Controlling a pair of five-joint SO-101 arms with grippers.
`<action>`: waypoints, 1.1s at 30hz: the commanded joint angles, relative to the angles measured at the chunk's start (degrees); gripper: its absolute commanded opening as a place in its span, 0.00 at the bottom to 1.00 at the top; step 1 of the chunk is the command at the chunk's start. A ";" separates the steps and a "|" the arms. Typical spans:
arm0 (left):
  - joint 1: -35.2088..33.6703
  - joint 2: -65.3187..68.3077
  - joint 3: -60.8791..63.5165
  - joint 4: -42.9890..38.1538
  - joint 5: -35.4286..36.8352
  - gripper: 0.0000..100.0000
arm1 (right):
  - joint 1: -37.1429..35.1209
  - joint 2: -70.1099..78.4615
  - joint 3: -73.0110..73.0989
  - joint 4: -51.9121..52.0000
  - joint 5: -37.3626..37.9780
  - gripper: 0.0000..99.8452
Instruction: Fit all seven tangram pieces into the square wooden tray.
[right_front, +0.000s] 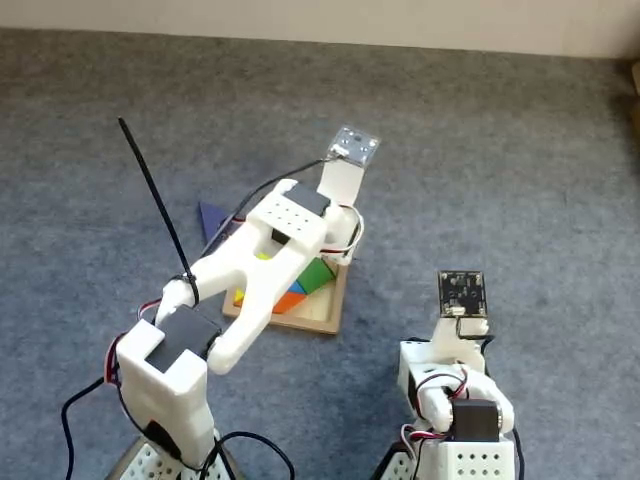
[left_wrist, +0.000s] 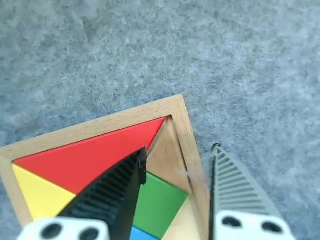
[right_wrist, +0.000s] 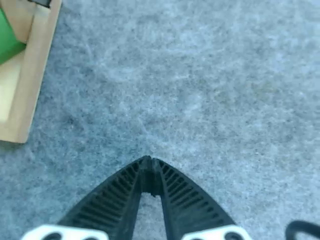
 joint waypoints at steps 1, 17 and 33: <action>-0.75 -0.22 -0.48 -0.44 2.02 0.22 | 0.66 -1.27 7.52 0.31 -0.26 0.00; -6.37 -3.30 -1.98 5.27 2.02 0.22 | 0.66 -1.27 7.52 0.31 -0.26 0.00; -22.81 -14.20 -1.36 12.40 1.93 0.22 | 2.24 -1.27 7.52 0.31 -0.26 0.00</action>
